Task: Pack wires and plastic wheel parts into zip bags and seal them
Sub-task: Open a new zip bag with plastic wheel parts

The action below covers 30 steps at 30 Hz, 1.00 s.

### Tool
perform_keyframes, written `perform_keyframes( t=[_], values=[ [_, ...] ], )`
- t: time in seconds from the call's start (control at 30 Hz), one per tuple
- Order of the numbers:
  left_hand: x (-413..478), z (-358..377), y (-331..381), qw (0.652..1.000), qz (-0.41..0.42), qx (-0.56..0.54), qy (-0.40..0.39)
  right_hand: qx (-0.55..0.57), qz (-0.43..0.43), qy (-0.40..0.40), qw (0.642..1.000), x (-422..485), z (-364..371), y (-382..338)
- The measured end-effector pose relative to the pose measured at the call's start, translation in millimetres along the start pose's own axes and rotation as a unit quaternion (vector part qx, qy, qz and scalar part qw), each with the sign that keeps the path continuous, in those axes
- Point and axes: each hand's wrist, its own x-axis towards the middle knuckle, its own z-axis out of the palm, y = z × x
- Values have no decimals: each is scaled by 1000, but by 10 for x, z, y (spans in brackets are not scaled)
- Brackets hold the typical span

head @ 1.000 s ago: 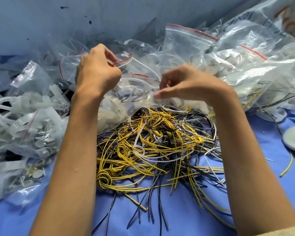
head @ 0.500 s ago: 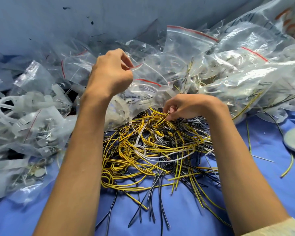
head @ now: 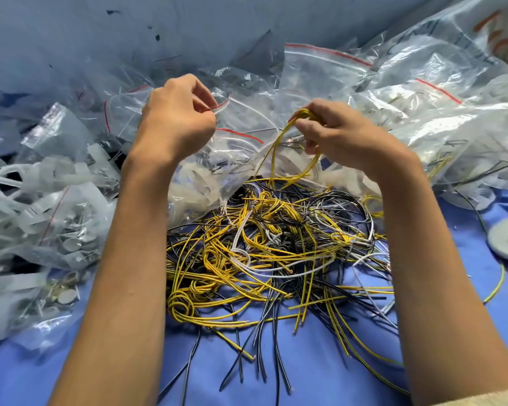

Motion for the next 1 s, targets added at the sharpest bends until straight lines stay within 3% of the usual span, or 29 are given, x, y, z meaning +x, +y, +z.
perform_keyframes(
  t=[0.27, 0.6, 1.0],
  values=[
    [-49, 83, 169, 999, 46, -4, -21, 200, -68, 36, 977, -55, -44, -115],
    [-186, 193, 464, 980, 170, -10, -107, 243, -56, 22, 968, -96, -43, -224],
    [-235, 60, 519, 986, 128, -5, -106, 361, -34, 67, 930, -64, 73, -232]
  ],
)
